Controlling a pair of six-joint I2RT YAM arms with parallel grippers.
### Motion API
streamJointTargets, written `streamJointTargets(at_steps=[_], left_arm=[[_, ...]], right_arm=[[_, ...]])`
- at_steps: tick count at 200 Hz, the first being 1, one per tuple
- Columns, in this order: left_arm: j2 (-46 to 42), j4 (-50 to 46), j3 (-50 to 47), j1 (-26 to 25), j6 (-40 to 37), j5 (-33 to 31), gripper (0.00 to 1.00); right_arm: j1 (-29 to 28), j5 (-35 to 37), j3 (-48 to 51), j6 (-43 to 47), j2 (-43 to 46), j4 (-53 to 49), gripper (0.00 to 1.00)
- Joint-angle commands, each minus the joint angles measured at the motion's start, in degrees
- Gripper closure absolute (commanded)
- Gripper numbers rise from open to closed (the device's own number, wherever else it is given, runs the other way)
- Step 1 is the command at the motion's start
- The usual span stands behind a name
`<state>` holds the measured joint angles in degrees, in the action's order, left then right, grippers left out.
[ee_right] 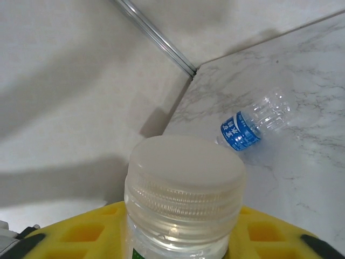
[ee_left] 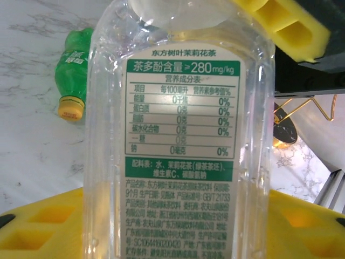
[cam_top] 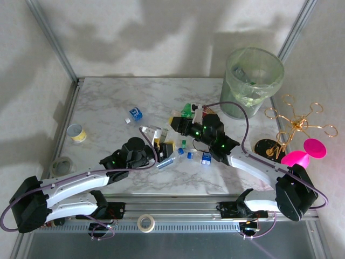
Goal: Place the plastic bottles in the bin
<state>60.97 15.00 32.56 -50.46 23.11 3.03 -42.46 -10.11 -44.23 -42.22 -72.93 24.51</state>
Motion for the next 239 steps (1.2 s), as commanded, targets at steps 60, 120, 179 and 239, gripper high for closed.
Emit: streamJointTargets(at_steps=[60, 120, 179, 239], left_arm=[[-3.2, 1.3, -1.3, -1.2, 0.2, -3.1, 0.15], [-13.3, 1.2, -7.0, -0.1, 5.2, -20.3, 0.0], [-14.0, -2.6, -10.2, 8.6, 14.2, -20.9, 0.0], [-8.4, -7.6, -9.7, 11.2, 16.9, -18.0, 0.01]], right_arm=[[0.9, 2.8, -0.7, 4.4, 1.3, -1.1, 0.75], [8.5, 5.9, -6.6, 10.5, 6.1, -11.9, 0.75], [24.4, 8.9, -27.5, 19.5, 2.9, -24.2, 0.77], [37.1, 15.8, -46.5, 21.6, -10.3, -24.3, 0.76]])
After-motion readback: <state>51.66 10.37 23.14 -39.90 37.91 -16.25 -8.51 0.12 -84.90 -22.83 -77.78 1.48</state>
